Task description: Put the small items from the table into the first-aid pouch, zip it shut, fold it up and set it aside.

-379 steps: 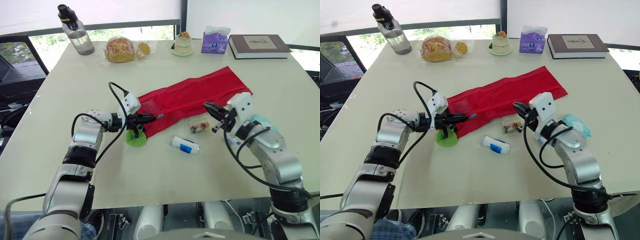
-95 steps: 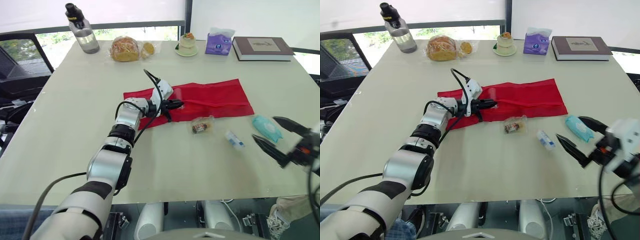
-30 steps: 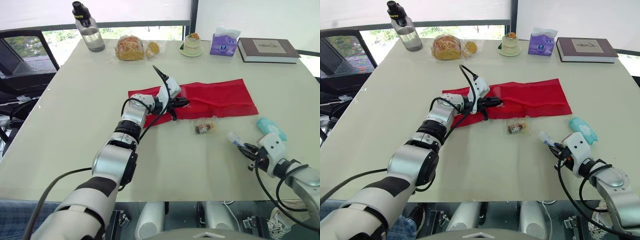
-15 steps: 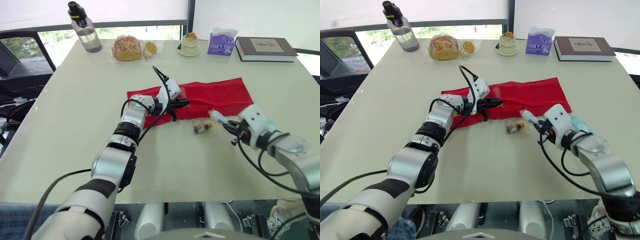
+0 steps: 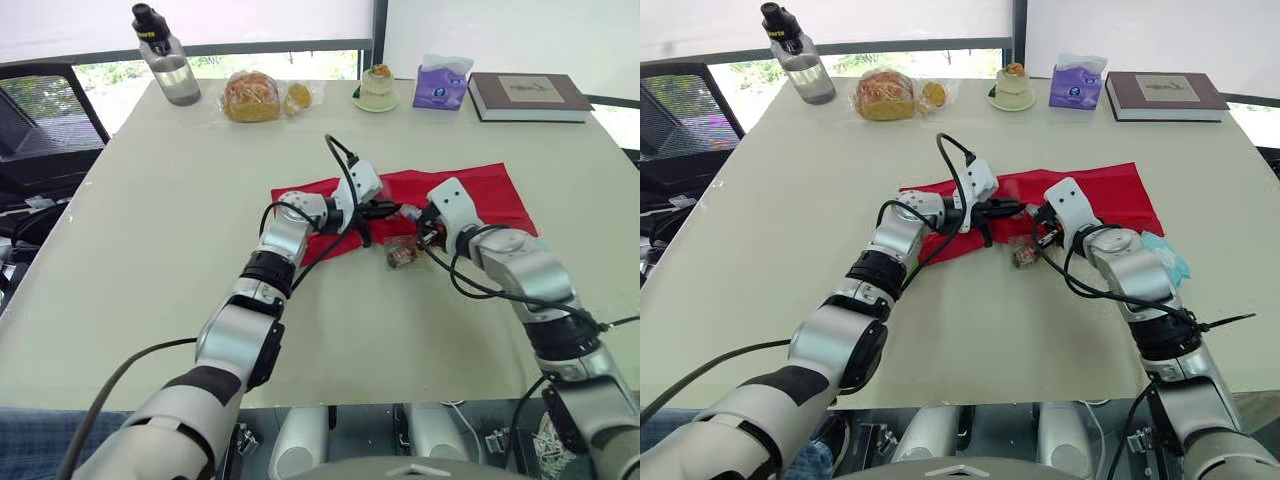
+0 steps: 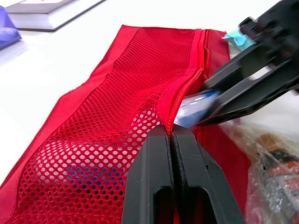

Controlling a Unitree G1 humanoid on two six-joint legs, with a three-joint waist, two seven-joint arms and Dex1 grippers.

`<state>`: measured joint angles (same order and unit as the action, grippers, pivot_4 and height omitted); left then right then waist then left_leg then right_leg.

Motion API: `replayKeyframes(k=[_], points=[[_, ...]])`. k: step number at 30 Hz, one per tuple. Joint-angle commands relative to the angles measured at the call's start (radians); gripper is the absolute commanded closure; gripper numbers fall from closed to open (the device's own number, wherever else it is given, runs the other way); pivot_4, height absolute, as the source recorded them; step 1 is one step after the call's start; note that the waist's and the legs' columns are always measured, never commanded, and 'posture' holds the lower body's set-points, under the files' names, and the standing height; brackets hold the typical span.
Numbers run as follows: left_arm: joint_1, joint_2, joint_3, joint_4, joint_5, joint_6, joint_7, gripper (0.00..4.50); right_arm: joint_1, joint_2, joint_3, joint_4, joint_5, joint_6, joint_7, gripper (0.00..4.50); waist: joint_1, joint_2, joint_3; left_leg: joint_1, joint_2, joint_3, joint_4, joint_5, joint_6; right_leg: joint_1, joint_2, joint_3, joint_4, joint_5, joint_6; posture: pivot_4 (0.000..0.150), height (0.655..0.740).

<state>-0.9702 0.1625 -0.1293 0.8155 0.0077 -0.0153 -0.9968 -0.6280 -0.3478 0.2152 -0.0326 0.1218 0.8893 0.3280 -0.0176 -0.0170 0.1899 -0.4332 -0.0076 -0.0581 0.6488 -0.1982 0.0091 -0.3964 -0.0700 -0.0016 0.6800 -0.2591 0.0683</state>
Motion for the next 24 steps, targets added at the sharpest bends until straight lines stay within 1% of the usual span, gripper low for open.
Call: replayKeyframes(k=[1, 5, 8, 11, 13, 14, 24], points=[[-0.007, -0.016, -0.003, -0.064, -0.026, 0.004, 0.002, 4.5, -0.052, 0.041, -0.015, 0.034, -0.029, -0.048, -0.036, 4.49, 0.0, 0.0, 0.0, 0.0, 0.0, 0.0, 0.0, 0.0, 0.0, 0.0, 0.0, 0.0, 0.0, 0.0, 0.0, 0.15, 0.7332], [-0.006, -0.024, -0.004, -0.067, -0.024, 0.01, 0.005, 4.5, -0.086, 0.098, -0.039, 0.099, -0.048, -0.081, -0.08, 4.49, 0.0, 0.0, 0.0, 0.0, 0.0, 0.0, 0.0, 0.0, 0.0, 0.0, 0.0, 0.0, 0.0, 0.0, 0.0, 0.15, 0.7332], [-0.005, -0.028, -0.005, -0.065, -0.023, 0.011, 0.006, 4.5, -0.099, 0.117, -0.051, 0.128, -0.065, -0.089, -0.101, 4.49, 0.0, 0.0, 0.0, 0.0, 0.0, 0.0, 0.0, 0.0, 0.0, 0.0, 0.0, 0.0, 0.0, 0.0, 0.0, 0.15, 0.7332], [-0.007, -0.028, -0.001, -0.061, -0.026, 0.013, 0.007, 4.5, -0.091, 0.12, -0.058, 0.123, -0.062, -0.098, -0.09, 3.16, 0.001, 0.0, 0.0, 0.0, 0.0, 0.0, -0.001, 0.0, 0.0, 0.0, 0.0, 0.0, 0.0, 0.0, 0.0, 0.15, 0.7332], [-0.007, -0.024, 0.003, -0.055, -0.028, 0.014, 0.009, 4.5, -0.072, 0.106, -0.048, 0.086, -0.046, -0.087, -0.046, 2.17, 0.0, 0.0, 0.0, 0.0, 0.0, 0.0, -0.001, 0.0, 0.0, 0.0, 0.0, 0.0, 0.0, 0.0, 0.0, 0.15, 0.7332], [-0.009, -0.02, 0.006, -0.047, -0.028, 0.013, 0.01, 4.5, -0.061, 0.098, -0.046, 0.062, -0.041, -0.082, -0.03, 1.76, 0.0, 0.0, 0.0, 0.0, 0.0, 0.0, -0.001, 0.0, 0.0, 0.0, 0.0, 0.0, 0.0, 0.0, 0.0, 0.15, 0.7332], [-0.055, 0.015, 0.037, 0.035, -0.049, 0.012, 0.008, 4.5, 0.05, -0.002, -0.082, -0.134, -0.008, -0.003, 0.042, 1.76, -0.002, 0.0, 0.0, 0.0, 0.0, 0.0, -0.001, 0.0, 0.0, 0.0, 0.0, 0.0, 0.0, 0.0, 0.0, 0.15, 0.7332]])
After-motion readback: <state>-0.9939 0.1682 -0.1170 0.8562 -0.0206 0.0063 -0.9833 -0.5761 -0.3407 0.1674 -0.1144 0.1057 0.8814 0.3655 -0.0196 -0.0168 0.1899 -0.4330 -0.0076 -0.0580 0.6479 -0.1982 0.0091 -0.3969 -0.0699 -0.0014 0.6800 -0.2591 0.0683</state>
